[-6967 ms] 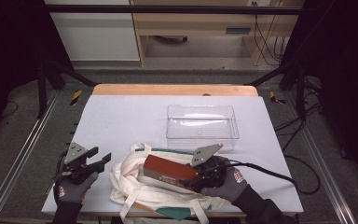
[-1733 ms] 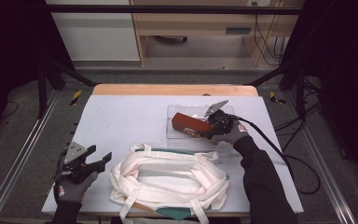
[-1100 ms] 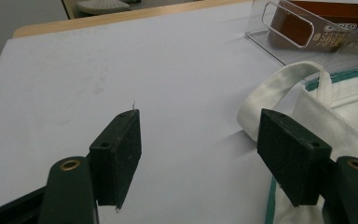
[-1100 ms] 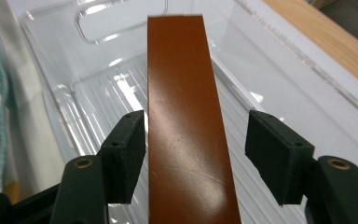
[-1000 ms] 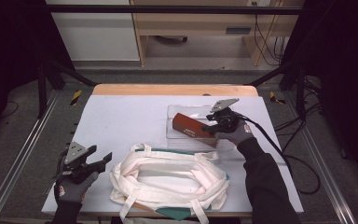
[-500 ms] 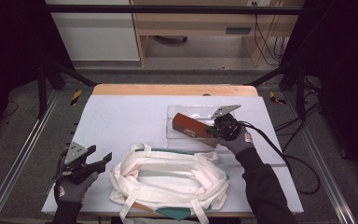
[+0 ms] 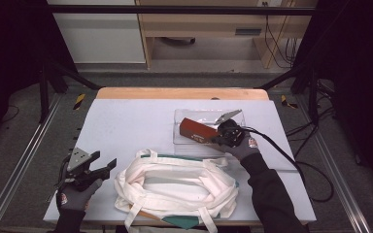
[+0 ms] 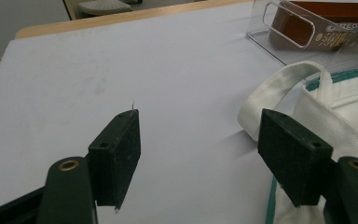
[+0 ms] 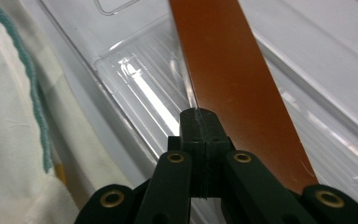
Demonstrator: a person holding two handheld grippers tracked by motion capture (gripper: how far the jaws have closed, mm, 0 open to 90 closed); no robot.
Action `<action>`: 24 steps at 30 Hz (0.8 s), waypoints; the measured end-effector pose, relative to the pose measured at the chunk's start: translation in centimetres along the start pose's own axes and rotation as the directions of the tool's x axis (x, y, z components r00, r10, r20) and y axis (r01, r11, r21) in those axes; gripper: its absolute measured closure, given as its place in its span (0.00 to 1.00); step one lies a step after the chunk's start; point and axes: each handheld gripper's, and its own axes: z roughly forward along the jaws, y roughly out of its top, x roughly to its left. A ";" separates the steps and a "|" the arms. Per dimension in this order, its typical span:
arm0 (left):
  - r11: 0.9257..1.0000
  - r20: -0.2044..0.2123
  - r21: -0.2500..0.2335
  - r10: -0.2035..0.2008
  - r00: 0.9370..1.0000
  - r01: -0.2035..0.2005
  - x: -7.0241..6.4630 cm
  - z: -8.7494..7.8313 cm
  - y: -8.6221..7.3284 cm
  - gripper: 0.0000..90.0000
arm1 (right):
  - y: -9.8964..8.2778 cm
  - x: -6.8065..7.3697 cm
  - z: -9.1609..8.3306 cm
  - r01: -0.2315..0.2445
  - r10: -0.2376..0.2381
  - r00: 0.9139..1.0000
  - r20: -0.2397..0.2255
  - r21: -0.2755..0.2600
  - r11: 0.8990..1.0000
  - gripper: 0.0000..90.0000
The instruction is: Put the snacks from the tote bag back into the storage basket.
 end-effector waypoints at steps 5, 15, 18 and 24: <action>1.000 0.001 0.002 0.000 1.000 0.000 0.0 0.1 0.0 0.33 | -0.1 -0.4 0.0 -0.021 0.020 0.998 0.058 0.005 1.000 1.00; 1.000 0.004 0.005 0.003 1.000 -0.003 -0.1 0.1 0.0 0.33 | -0.7 -0.8 -0.4 -0.042 0.044 0.997 0.064 -0.036 0.998 0.98; 1.000 0.006 0.007 0.004 1.000 -0.004 -0.1 0.1 0.0 0.33 | -0.4 -0.4 -0.3 -0.041 0.044 0.997 0.057 -0.057 0.998 0.99; 1.000 0.007 0.006 0.003 1.000 -0.003 -0.1 0.1 0.0 0.33 | -0.1 0.1 0.1 -0.044 0.049 0.997 0.053 -0.094 0.995 1.00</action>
